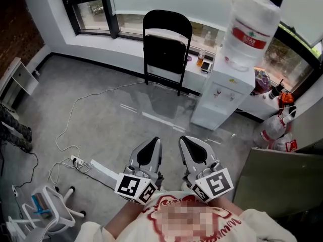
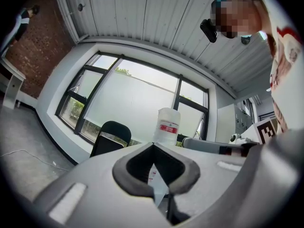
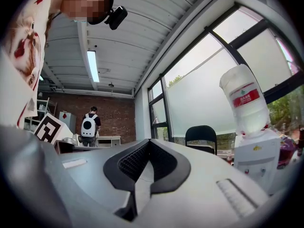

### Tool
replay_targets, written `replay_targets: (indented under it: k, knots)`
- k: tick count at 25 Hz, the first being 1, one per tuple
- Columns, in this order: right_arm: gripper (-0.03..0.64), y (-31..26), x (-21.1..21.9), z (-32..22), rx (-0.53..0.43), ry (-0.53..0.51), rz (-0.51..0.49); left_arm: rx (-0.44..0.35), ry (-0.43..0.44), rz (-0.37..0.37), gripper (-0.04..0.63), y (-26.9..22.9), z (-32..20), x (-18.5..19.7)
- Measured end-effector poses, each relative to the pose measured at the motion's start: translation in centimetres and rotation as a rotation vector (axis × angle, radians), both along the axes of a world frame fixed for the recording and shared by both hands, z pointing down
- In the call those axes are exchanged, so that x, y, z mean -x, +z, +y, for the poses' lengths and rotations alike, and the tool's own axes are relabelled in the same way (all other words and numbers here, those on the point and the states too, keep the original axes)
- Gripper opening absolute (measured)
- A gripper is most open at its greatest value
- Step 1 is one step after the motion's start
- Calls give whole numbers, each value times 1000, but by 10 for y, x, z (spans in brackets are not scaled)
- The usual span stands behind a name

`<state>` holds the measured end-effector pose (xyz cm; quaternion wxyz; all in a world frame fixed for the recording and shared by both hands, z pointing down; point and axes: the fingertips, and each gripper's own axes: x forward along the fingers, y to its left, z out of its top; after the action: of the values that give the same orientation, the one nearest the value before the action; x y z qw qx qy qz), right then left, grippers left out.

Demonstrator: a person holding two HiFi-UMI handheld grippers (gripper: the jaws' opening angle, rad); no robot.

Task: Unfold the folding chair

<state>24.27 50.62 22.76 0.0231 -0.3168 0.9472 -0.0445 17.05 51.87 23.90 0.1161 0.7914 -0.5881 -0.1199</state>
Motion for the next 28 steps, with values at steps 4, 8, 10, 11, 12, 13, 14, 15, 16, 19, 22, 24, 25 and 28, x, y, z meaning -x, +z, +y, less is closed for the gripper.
replay_targets:
  k: [4,8,10,11,12,13,14,15,16,19,22,24,25,28]
  knots:
    - [23,4,17,13,-8,-1,-3,3,-12,8,0,5,13,20]
    - [23,13,34,22,19,-28,9,13,-32,35,0,13,20,38]
    - [23,13,38,22,25,-34,13,18,-41,45,0,15,23,42]
    - [23,14,39,21,26,-34,14,19,-44,48,0,16,23,44]
    - [23,14,41,20,29,-34,14,19,-46,49,0,17,23,45]
    - [23,16,43,18,33,-36,14,20,-48,48,0,18,22,47]
    - [23,17,45,15,37,-39,15,22,-49,47,0,19,21,50]
    - [23,19,48,13,41,-44,18,26,-51,47,0,20,19,52]
    - [23,20,52,10,45,-50,21,29,-52,47,0,22,17,55]
    - [23,23,63,-4,53,-67,20,36,-63,53,0,27,8,67]
    - [23,25,76,-23,58,-77,10,31,-83,62,0,31,-9,84]
    - [23,25,84,-40,59,-76,4,35,-87,53,0,29,-26,93]
    - [23,24,88,-50,57,-75,2,39,-83,45,0,27,-37,96]
    - [23,22,100,-86,41,-76,3,37,-65,24,0,24,-73,103]
